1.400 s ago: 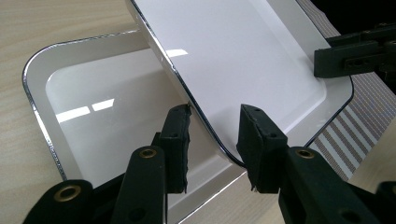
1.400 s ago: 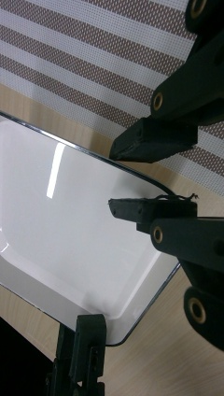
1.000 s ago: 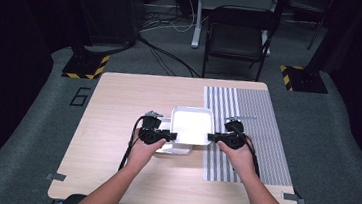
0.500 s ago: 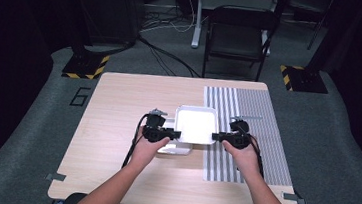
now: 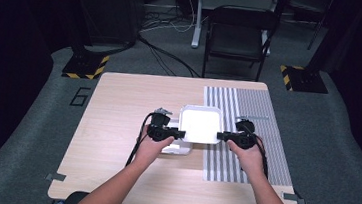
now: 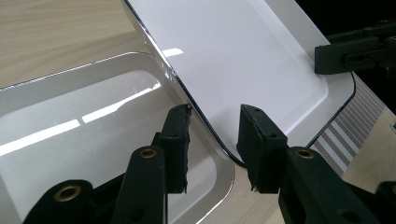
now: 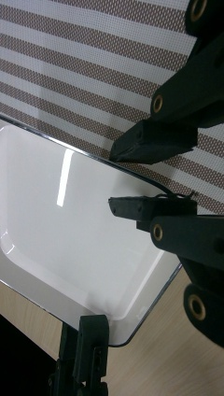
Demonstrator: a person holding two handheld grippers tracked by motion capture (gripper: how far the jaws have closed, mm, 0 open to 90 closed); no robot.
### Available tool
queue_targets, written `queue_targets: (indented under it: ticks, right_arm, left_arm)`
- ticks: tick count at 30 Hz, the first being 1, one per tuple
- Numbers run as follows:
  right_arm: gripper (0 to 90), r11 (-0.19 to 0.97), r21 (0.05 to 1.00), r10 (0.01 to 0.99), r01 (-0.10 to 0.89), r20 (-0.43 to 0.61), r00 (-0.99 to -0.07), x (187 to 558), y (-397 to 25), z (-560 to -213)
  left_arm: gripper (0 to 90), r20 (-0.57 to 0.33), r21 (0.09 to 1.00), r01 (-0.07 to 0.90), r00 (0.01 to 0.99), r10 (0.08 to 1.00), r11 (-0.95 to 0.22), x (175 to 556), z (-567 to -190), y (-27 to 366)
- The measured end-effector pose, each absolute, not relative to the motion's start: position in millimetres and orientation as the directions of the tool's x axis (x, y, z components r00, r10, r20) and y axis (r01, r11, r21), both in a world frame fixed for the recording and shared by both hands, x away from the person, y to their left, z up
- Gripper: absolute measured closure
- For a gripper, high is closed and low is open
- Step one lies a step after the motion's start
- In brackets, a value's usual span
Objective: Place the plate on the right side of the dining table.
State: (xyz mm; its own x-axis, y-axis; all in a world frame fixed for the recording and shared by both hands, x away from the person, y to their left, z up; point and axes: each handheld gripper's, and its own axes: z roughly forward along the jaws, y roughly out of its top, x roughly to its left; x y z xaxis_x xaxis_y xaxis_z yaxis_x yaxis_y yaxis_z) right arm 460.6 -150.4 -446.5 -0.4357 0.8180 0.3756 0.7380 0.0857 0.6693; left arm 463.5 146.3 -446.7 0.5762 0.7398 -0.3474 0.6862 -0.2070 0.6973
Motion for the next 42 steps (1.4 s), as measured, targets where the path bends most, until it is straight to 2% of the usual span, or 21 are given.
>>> queue_targets:
  ticks: [42]
  right_arm:
    - [72.5,0.096,0.667,0.858,0.739,0.321,-0.401,453.7,-189.7,-435.6]
  left_arm:
    - [64.2,-0.349,0.711,0.662,0.626,0.697,-0.238,471.8,-442.3,104.6]
